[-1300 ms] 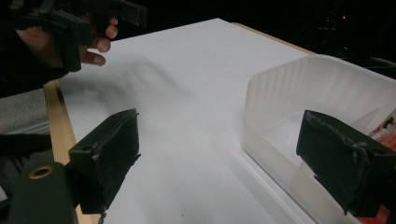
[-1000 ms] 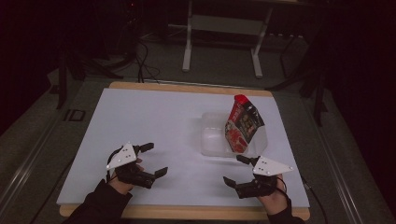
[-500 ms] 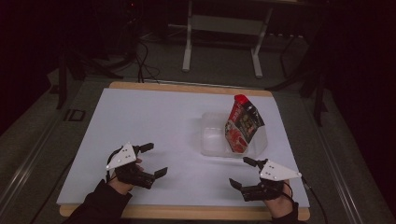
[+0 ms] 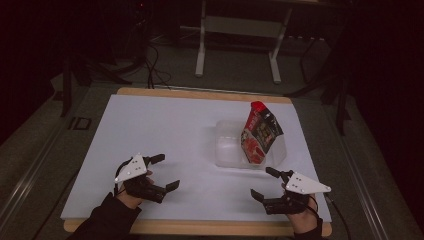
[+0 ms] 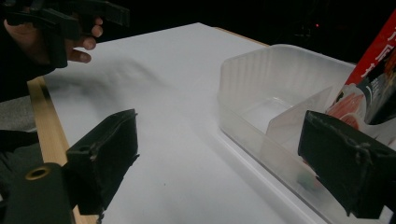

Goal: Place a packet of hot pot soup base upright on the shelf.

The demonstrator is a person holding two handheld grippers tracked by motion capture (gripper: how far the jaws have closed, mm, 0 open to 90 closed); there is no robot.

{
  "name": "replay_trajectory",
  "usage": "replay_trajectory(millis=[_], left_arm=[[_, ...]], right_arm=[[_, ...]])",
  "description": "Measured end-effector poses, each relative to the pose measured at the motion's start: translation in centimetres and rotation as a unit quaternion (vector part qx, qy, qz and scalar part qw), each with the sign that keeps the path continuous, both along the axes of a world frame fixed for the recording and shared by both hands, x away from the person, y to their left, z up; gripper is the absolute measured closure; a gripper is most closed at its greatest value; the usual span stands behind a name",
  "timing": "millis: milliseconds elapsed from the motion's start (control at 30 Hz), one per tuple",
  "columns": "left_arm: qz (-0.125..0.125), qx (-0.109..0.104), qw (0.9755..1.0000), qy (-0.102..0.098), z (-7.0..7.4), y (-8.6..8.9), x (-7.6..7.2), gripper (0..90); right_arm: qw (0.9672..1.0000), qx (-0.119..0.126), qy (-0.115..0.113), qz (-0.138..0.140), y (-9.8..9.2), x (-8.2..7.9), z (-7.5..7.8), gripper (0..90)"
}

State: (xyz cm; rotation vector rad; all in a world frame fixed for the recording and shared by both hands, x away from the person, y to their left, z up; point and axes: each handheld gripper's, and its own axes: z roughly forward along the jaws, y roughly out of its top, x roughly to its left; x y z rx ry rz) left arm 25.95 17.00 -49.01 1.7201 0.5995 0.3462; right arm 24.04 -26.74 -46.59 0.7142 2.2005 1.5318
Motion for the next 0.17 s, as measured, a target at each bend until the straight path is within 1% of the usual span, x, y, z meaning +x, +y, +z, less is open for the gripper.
replay_trajectory(millis=[167], left_arm=[[-0.001, 0.000, 1.0000, -0.001, 0.01, 0.01, -0.02, 0.1]], right_arm=[[1.0000, -0.001, 0.001, -0.001, -0.06, 0.11, -0.07, 11.9]])
